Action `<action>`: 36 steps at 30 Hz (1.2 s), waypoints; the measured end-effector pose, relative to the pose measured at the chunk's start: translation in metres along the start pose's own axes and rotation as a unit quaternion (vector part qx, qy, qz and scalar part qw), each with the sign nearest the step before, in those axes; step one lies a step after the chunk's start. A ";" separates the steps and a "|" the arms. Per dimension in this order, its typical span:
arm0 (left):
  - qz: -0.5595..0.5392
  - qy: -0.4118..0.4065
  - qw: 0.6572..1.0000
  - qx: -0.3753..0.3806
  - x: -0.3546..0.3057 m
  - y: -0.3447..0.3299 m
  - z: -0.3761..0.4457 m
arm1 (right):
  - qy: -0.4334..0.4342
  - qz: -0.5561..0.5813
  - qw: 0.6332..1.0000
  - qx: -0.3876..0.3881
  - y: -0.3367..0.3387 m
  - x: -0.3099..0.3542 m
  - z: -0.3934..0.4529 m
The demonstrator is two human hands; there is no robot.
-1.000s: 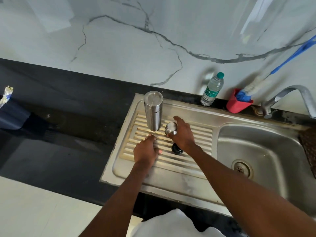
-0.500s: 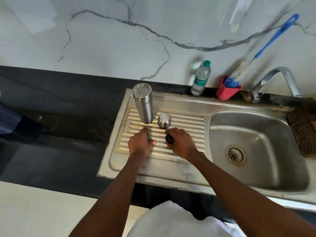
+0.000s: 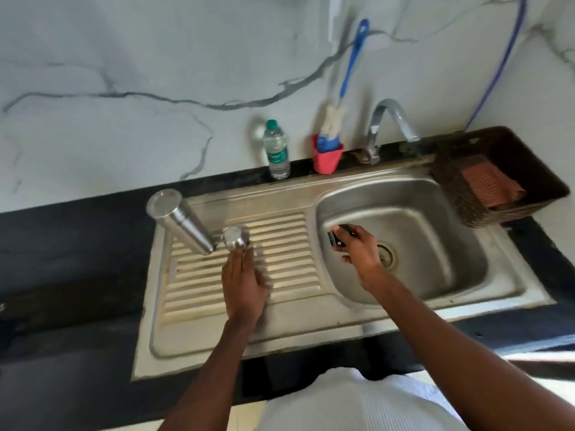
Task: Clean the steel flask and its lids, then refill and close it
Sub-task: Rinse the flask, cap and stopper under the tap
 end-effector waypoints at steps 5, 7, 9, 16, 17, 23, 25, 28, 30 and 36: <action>-0.069 -0.065 0.995 0.035 -0.119 -0.054 0.048 | -0.062 0.093 0.991 -0.071 0.059 0.008 0.041; -0.096 -0.059 0.992 0.051 -0.156 -0.072 0.067 | -0.070 0.116 0.987 -0.086 0.075 0.017 0.053; -0.125 -0.028 0.989 0.077 -0.187 -0.091 0.084 | -0.078 0.124 0.984 -0.103 0.091 0.023 0.067; -0.210 0.035 0.951 0.224 -0.273 -0.166 0.142 | -0.103 0.179 0.973 -0.106 0.115 0.050 0.112; -0.215 0.027 0.953 0.212 -0.281 -0.174 0.156 | -0.103 0.187 0.971 -0.103 0.116 0.054 0.120; -0.185 0.039 0.974 0.127 -0.305 -0.207 0.223 | -0.133 0.201 0.968 -0.075 0.104 0.068 0.151; -0.176 0.047 0.977 0.112 -0.306 -0.211 0.233 | -0.138 0.209 0.966 -0.069 0.099 0.069 0.159; -0.167 0.036 0.980 0.101 -0.307 -0.216 0.237 | -0.144 0.226 0.962 -0.059 0.094 0.072 0.169; -0.172 0.009 0.981 0.094 -0.306 -0.219 0.236 | -0.153 0.230 0.960 -0.050 0.089 0.072 0.174; -0.205 0.011 0.976 0.073 -0.297 -0.223 0.234 | -0.177 0.279 0.944 -0.021 0.072 0.070 0.174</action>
Point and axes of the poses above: each hand's wrist, its own z-axis towards the middle knuckle, its own y-axis out of the back of the hand, x = y × z, the point moved 7 cm from there along z, towards the middle knuckle, and after that the axes turned 13 degrees about -x, right-handed, at the moved point
